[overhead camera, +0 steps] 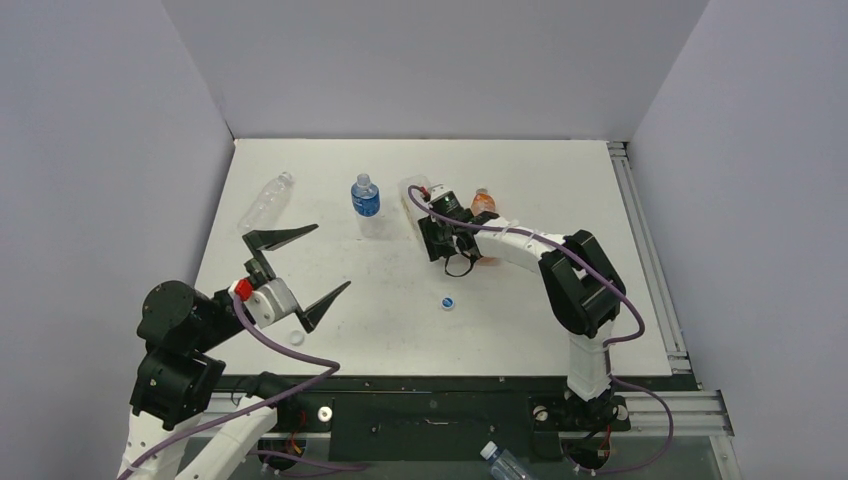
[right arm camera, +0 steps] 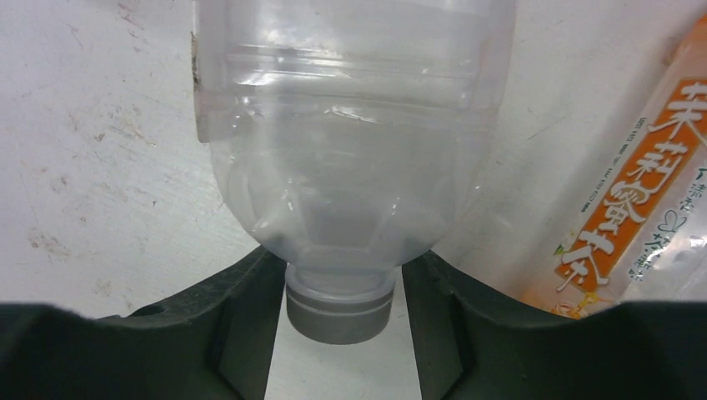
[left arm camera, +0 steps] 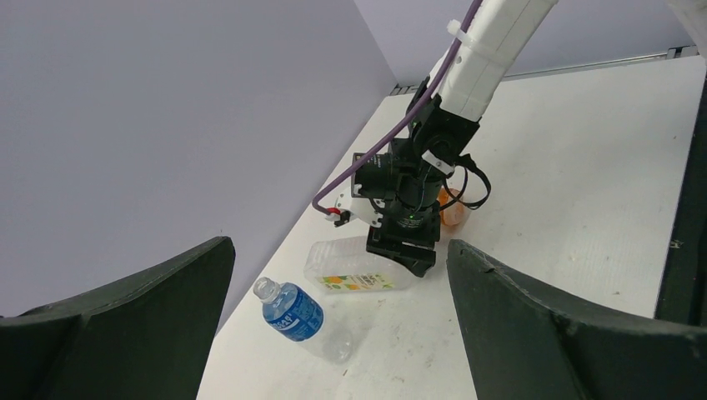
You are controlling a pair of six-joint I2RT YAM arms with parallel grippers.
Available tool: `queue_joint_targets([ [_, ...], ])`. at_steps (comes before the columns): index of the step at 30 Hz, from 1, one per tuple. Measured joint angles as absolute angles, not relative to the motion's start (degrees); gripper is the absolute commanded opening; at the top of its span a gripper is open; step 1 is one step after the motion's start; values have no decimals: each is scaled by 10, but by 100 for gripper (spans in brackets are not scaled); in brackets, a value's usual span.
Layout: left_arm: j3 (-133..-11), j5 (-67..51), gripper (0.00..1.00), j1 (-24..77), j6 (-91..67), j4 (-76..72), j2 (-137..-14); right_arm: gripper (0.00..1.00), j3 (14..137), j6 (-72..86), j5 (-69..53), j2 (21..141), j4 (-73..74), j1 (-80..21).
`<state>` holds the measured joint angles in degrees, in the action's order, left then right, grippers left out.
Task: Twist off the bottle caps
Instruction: Pick up the plastic bottle at the center of the board.
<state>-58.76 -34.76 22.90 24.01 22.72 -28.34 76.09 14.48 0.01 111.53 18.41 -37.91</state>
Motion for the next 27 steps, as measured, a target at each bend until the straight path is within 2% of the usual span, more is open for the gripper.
queue_joint_targets([
  [3,-588,-348,97,229,240,233,-284,32,761,145,13,1115,171,-379],
  [10,-590,-348,96,229,240,240,-286,31,759,158,43,1129,141,-379],
  [13,-594,-348,97,229,240,242,-287,18,754,163,53,1136,117,-379],
  [14,-595,-348,97,229,240,243,-287,10,750,166,54,1136,110,-379],
  [16,-597,-348,97,229,240,243,-287,0,741,172,59,1135,93,-380],
  [22,-597,-348,97,229,248,246,-287,0,700,189,75,1089,89,-380],
  [27,-594,-348,97,229,265,244,-286,0,687,196,81,995,115,-383],
])
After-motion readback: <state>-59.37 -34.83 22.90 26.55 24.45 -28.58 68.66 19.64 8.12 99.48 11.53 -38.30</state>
